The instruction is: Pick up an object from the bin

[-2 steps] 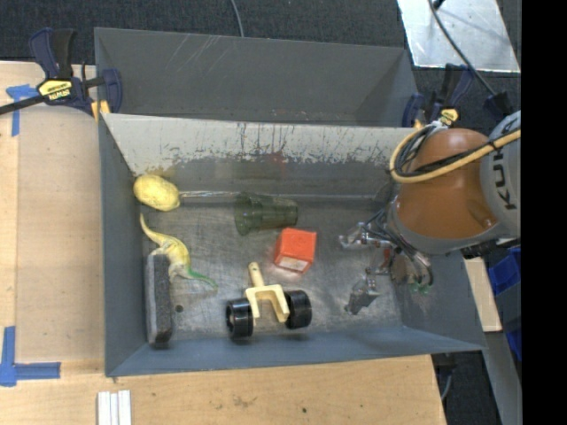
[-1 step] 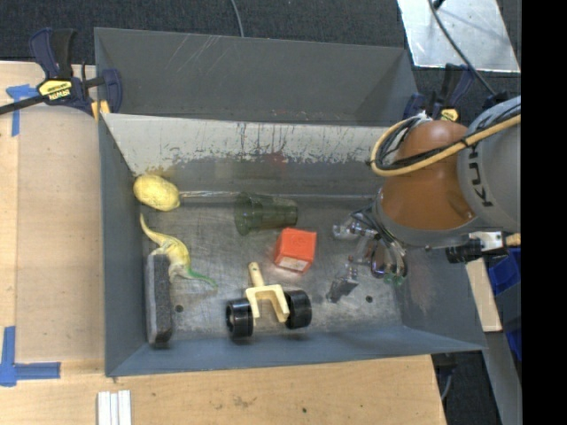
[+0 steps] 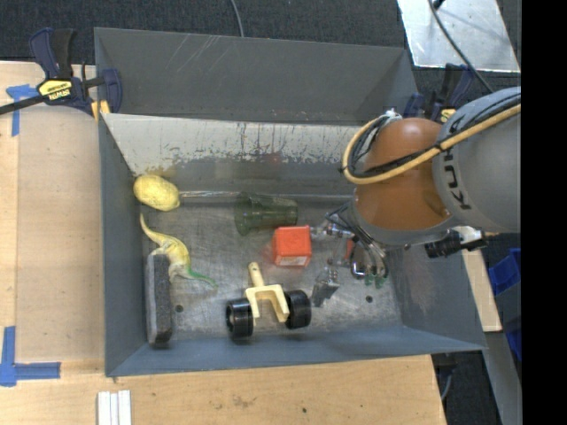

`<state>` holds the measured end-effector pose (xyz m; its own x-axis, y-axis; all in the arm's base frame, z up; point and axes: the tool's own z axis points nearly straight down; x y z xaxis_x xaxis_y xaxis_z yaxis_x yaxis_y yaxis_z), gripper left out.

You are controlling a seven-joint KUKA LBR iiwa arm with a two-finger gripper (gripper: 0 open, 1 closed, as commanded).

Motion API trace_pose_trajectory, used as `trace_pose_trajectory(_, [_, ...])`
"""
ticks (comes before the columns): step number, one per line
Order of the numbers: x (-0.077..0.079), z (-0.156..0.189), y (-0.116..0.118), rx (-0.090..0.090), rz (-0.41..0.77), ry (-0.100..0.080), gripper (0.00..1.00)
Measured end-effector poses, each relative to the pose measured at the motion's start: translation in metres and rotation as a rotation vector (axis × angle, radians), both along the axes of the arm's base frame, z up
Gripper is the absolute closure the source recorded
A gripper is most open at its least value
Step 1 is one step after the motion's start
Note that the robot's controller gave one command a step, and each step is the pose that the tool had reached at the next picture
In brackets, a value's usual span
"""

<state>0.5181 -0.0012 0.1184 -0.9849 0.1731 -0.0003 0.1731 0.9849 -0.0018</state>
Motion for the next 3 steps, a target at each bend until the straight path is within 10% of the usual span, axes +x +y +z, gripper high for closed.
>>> trace_pose_trajectory(1, [0.044, -0.029, 0.002, 0.001, 0.088, -0.004, 1.0])
trace_pose_trajectory(3, [0.041, 0.006, 0.002, 0.001, 0.151, 0.004, 1.0])
